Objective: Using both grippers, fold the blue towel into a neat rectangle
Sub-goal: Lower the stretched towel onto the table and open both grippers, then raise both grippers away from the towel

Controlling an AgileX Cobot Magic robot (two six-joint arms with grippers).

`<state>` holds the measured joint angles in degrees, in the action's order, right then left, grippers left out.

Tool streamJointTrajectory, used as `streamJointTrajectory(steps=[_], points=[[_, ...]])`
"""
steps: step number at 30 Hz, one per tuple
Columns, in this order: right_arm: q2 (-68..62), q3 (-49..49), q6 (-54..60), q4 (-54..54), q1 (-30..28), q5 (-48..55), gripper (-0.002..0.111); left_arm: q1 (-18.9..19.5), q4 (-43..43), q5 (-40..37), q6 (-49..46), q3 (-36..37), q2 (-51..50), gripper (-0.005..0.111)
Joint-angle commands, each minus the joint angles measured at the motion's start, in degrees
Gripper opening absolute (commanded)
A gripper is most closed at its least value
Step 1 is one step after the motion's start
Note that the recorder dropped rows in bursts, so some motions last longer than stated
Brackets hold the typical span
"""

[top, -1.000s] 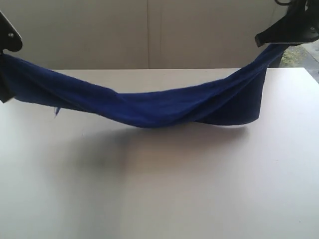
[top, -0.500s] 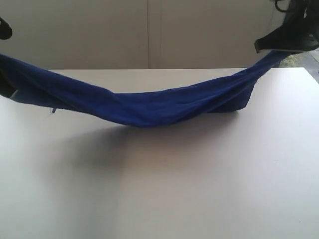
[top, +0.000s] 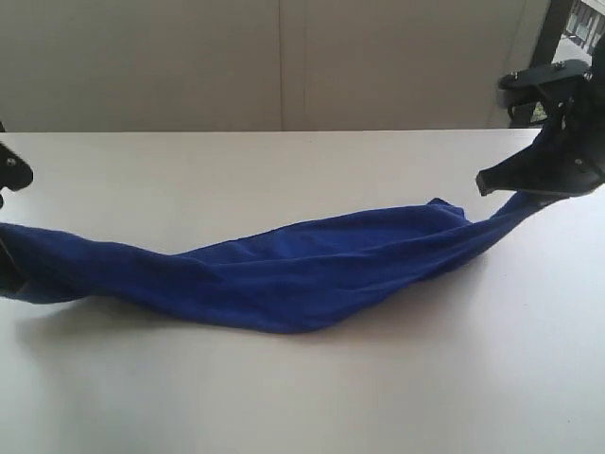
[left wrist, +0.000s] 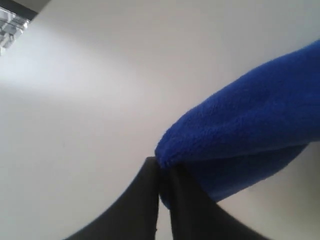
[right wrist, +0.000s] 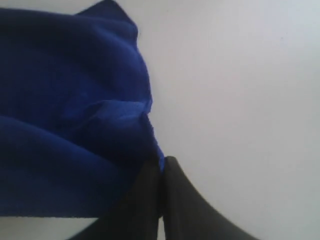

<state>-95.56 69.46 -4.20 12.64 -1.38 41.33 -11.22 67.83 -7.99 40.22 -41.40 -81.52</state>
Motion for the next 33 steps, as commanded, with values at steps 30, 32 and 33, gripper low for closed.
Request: streamJointTrajectory(steps=[30,32,33], points=[[3.6,-3.2,13.0,-14.7,5.1,-9.5,0.030,0.1,-10.2,18.2,0.0,-1.2,5.5,0.091],[0.7,-2.0,13.0,-14.5,5.3,-11.6,0.010,0.1,-12.3,18.6,0.0,-2.7,4.0,0.067],[-1.1,-0.8,13.0,-14.5,5.3,-12.5,0.000,0.1,-12.4,19.3,0.0,-3.4,3.3,0.049]])
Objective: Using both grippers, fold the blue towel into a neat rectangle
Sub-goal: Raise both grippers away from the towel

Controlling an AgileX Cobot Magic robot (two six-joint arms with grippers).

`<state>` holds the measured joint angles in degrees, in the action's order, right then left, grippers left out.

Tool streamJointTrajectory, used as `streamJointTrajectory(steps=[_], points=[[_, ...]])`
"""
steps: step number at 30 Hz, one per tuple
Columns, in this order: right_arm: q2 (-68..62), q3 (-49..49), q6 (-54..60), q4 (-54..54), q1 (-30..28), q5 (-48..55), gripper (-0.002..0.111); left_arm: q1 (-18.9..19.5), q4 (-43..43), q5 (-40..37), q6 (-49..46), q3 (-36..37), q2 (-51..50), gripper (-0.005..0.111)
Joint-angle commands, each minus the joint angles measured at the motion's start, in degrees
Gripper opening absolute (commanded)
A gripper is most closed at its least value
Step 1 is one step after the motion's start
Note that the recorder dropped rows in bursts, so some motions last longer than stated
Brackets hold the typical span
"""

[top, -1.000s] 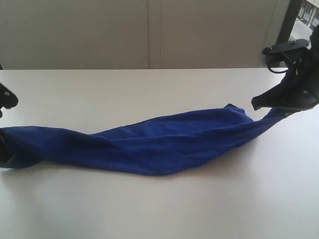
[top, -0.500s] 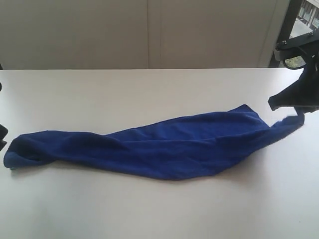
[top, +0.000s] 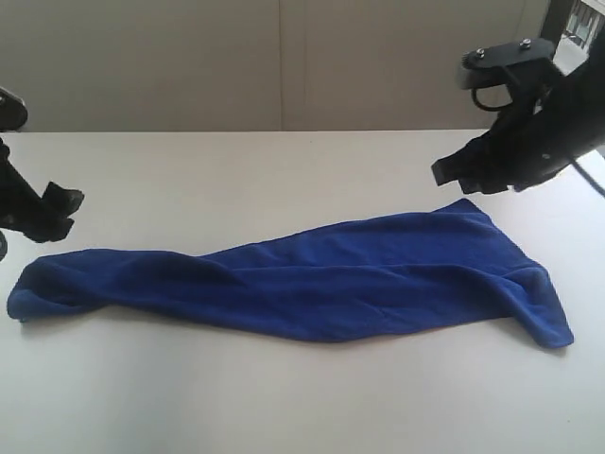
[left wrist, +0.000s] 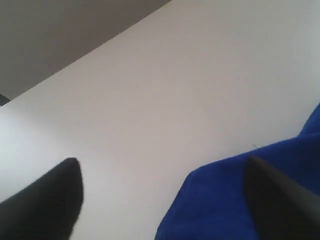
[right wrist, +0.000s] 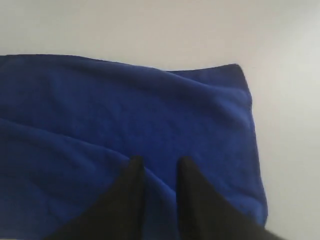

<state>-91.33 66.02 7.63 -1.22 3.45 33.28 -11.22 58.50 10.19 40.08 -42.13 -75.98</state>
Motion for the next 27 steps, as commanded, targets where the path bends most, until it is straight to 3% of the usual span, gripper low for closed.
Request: streamJointTrajectory(steps=[1,3,14,27], points=[[-7.3,4.1,1.2,-0.7,0.5,-4.7,0.001,0.1,-3.1,2.7,0.2,-3.2,-2.7,0.034],[-11.1,7.7,1.2,-0.4,0.5,-4.5,0.000,0.1,-1.9,7.4,-1.1,-4.2,-4.0,0.001],[-30.9,25.4,1.9,1.8,0.5,4.2,0.000,0.1,-2.6,20.4,1.9,-9.7,-15.3,0.000],[-38.4,27.0,2.7,4.0,0.5,4.8,0.000,0.1,2.4,19.1,8.1,-10.0,-16.6,0.000]])
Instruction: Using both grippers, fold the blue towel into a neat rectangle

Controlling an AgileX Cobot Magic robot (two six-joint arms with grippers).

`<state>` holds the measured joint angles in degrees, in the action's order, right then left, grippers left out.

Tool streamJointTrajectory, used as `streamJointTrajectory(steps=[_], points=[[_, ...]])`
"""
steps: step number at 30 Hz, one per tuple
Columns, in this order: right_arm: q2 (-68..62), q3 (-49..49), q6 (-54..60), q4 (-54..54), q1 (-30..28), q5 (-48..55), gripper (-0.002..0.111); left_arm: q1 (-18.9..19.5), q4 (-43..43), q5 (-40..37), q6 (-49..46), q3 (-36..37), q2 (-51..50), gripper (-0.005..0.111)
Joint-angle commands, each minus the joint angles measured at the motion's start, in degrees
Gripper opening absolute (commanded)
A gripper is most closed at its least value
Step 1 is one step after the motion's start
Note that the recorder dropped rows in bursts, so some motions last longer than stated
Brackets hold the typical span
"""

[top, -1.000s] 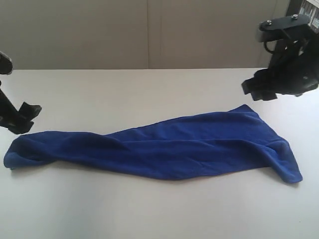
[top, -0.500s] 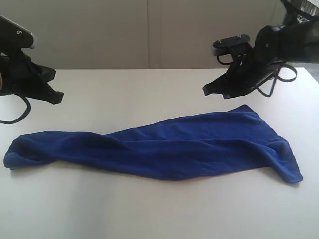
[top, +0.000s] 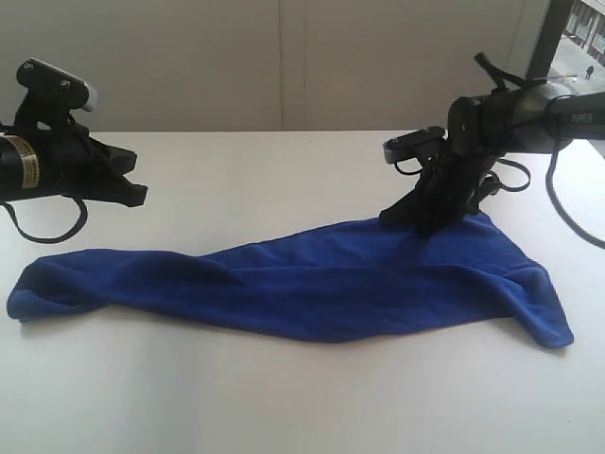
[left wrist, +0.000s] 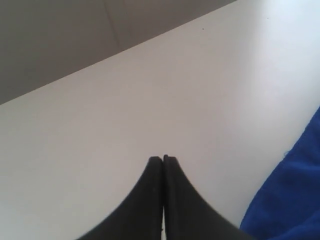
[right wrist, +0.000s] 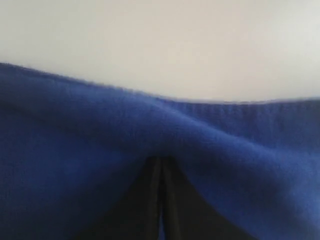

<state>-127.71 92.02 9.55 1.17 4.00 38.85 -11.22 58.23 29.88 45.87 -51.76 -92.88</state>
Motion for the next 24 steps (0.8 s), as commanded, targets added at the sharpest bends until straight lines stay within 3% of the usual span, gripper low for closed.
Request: streamJointTrajectory(steps=[1,6,13,18,21,22,24], points=[[-2.8,1.6,0.7,2.1,0.0,-0.8,0.000,0.1,2.8,-1.5,2.3,-0.3,0.3,0.000],[-4.7,4.4,0.2,2.5,0.0,-2.8,0.000,0.1,4.4,-7.5,2.3,-0.3,0.3,0.000],[-7.3,11.1,-2.5,4.9,0.0,-2.7,0.000,0.1,6.8,-9.6,3.0,-0.3,0.3,0.000],[-0.9,11.5,3.5,0.3,2.0,-1.5,0.000,0.3,6.9,-11.7,2.5,-0.3,0.3,0.000],[4.4,11.5,28.1,-26.8,4.7,8.5,0.020,0.3,5.4,-12.8,2.5,-0.3,0.5,0.000],[4.8,11.5,38.4,-36.5,6.0,12.2,0.036,0.3,3.5,-17.3,2.5,-0.3,1.6,0.000],[4.2,11.6,44.0,-44.2,8.3,14.0,0.047,0.3,3.1,-22.9,2.5,-0.3,4.9,0.000]])
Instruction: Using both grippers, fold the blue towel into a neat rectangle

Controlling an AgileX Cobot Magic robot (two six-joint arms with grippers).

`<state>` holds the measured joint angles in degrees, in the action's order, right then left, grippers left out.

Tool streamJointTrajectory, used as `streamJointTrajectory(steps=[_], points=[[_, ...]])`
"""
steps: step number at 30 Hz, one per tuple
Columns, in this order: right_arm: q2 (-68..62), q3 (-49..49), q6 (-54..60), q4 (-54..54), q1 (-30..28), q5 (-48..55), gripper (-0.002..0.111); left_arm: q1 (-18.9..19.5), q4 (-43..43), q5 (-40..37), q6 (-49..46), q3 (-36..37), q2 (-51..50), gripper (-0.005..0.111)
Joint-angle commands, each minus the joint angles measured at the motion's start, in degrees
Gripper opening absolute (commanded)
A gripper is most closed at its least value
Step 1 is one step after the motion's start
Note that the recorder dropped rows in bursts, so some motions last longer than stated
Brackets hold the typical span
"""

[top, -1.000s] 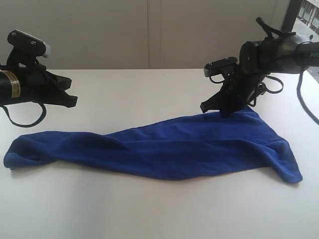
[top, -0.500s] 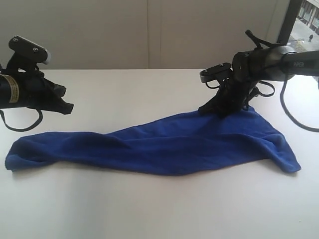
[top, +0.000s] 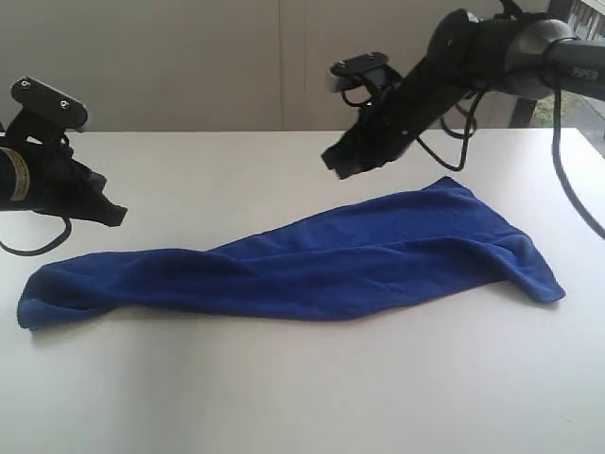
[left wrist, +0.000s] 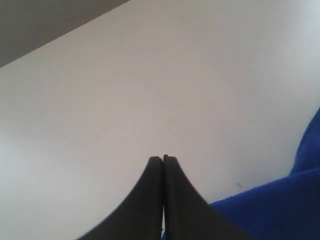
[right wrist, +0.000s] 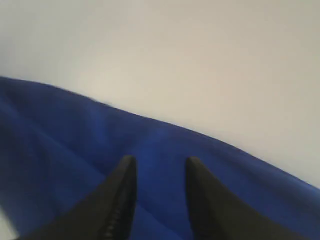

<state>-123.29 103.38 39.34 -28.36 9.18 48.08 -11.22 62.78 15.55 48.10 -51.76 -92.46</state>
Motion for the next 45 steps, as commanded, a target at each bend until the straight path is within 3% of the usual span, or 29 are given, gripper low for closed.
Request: streamJointTrajectory(steps=[1,5,8,18,28,31,35,45], points=[[-0.8,0.2,15.0,-14.8,4.3,4.4,0.047,0.3,-1.6,-11.1,0.7,-0.2,6.4,0.000],[-6.0,2.7,17.9,-15.0,10.5,4.2,0.047,0.3,-1.9,-13.8,4.5,0.8,16.4,0.000],[-8.2,3.8,17.9,-15.1,11.8,4.1,0.047,0.3,-1.9,-13.8,4.7,2.1,18.9,0.000],[-13.0,7.1,17.9,-15.1,13.9,-0.1,0.047,0.3,-1.9,-13.8,4.6,5.5,21.1,0.000],[-15.8,8.1,17.5,-14.4,14.4,-0.7,0.039,0.3,-1.9,-13.6,4.6,5.8,21.1,0.000],[-16.0,8.1,17.5,-14.2,14.7,-0.8,0.030,0.3,-1.9,-13.6,4.6,5.8,21.1,0.000],[-16.0,8.7,17.6,-14.2,15.3,0.2,0.000,0.3,-1.9,-13.6,4.6,5.8,21.1,0.000],[-11.7,11.2,18.8,-14.1,15.6,10.1,0.000,0.3,-1.7,-13.6,4.5,5.8,21.1,0.000]])
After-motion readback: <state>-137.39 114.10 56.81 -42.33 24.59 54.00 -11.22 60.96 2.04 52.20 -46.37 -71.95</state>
